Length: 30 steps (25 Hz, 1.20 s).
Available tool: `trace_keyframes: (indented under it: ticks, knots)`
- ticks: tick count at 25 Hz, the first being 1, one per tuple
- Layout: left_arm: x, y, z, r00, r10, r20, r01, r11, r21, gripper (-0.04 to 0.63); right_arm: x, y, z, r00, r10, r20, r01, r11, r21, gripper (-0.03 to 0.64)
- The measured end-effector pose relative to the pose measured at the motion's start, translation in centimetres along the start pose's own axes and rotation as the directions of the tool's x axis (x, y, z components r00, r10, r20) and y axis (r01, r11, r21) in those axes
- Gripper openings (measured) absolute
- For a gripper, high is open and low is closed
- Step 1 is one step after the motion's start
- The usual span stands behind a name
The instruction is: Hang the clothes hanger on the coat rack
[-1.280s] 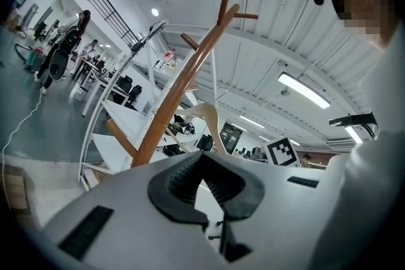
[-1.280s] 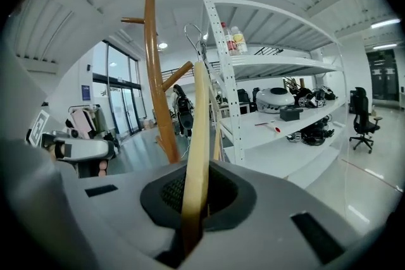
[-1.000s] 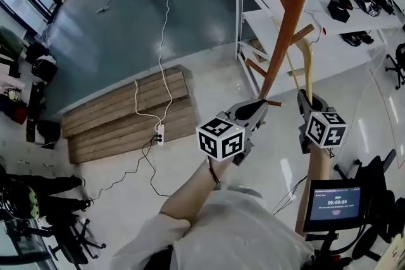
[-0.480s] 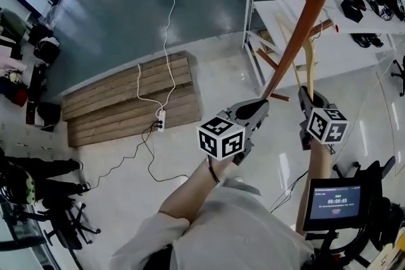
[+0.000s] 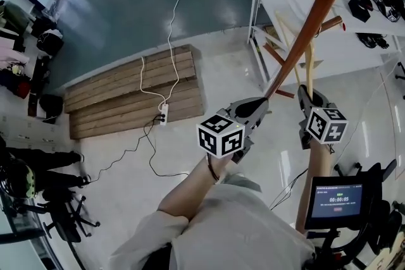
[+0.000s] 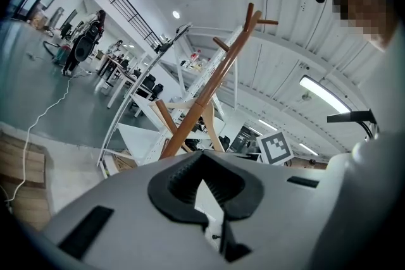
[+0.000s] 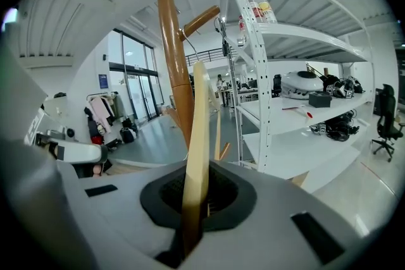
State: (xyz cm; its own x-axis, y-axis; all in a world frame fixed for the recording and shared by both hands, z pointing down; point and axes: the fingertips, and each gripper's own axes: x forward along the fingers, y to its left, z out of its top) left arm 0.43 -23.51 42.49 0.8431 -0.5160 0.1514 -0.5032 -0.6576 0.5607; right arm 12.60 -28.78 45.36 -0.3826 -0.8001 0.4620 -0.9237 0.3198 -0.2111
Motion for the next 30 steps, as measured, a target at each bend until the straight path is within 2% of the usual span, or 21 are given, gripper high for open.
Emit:
trace_keyframes:
  ticks: [10, 18, 22, 26, 30]
  knots:
    - [-1.6, 1.0, -0.4, 0.999, 0.04, 0.01, -0.04, 0.999, -0.005, 0.006, 1.0, 1.7, -0.9, 0.999, 0.04, 0.003, -0.04, 0.999, 0.008, 0.011]
    - [-3.3, 2.1, -0.8, 0.997, 0.075, 0.014, -0.074, 0.997, -0.017, 0.006, 1.6, 2.8, -1.5, 0.999, 0.031, 0.014, -0.03, 0.999, -0.018, 0.011]
    - [-3.9, 2.3, -0.5, 0.997, 0.08, 0.017, -0.079, 0.997, -0.015, 0.006, 2.0, 3.7, -1.1, 0.997, 0.072, 0.033, -0.072, 0.997, -0.003, 0.012]
    - [-3.9, 2.2, -0.9, 0.996, 0.088, 0.019, -0.088, 0.996, -0.016, 0.006, 2.3, 3.9, -1.4, 0.998, 0.065, 0.02, -0.064, 0.997, -0.045, 0.015]
    - [-4.1, 2.4, -1.1, 0.995, 0.1, 0.02, -0.1, 0.995, -0.018, 0.006, 2.4, 4.2, -1.1, 0.996, 0.08, 0.038, -0.079, 0.997, -0.02, 0.027]
